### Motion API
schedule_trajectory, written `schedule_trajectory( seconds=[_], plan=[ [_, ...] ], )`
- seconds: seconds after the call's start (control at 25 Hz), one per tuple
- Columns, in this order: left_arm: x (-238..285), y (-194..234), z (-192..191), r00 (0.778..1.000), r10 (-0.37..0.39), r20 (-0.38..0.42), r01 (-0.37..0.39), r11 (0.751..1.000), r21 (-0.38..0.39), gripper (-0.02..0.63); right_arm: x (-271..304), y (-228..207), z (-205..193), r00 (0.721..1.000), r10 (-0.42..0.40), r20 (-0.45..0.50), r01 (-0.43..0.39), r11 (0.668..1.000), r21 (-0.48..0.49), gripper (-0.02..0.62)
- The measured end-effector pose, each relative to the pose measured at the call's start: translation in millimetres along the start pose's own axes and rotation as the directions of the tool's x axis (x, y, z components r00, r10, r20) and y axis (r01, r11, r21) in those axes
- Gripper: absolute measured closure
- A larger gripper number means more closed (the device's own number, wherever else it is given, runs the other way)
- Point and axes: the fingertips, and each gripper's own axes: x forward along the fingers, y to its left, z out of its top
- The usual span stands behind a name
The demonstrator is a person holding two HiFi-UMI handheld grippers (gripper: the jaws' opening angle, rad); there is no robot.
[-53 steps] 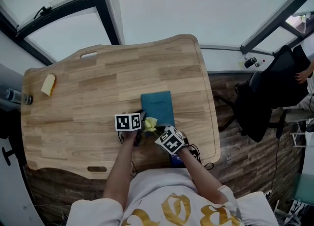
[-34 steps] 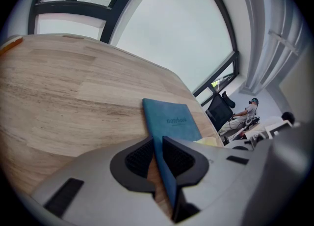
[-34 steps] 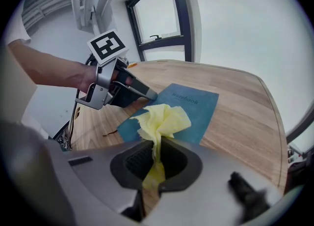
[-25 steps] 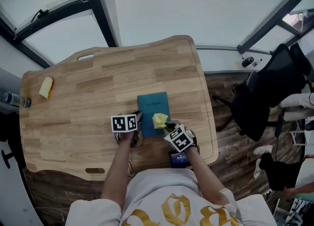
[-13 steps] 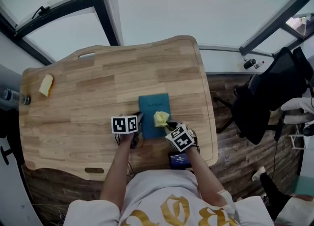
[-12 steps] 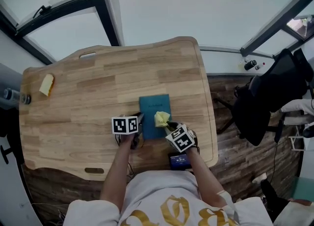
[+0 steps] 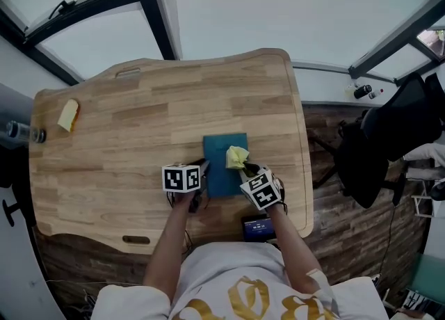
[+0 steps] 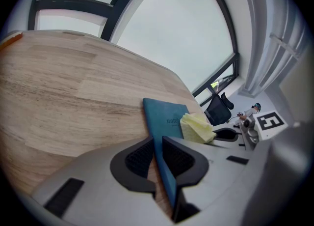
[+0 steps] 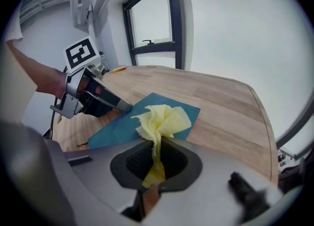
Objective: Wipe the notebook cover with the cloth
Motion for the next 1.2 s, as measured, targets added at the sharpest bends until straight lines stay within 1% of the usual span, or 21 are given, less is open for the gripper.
schedule_trajectory(
  seconds=[0.24,0.56,1.0,1.2],
  plan=[
    [1.4,2.3,-4.4,1.000,-0.004,-0.010,0.004,1.000,-0.011,0.538,6.3,-13.4,10.3,0.999,-0.037,0.032,0.036,0.999,0.017,0.558],
    [1.7,2.8,-4.3,1.000,-0.008,-0.013,0.008,1.000,-0.015,0.538,9.9,-28.6,25.9,0.996,-0.063,0.063,0.061,0.997,0.041,0.558],
    [1.7,2.4,-5.0,1.000,-0.009,-0.013,0.008,1.000,-0.016,0.540,11.7,-49.7,35.4,0.989,-0.112,0.096,0.104,0.991,0.090,0.558],
    [1.1,2.3,-4.7,1.000,-0.007,-0.013,0.007,1.000,-0.014,0.540,12.1,-51.3,35.2,0.988,-0.122,0.099,0.111,0.988,0.107,0.558]
  ],
)
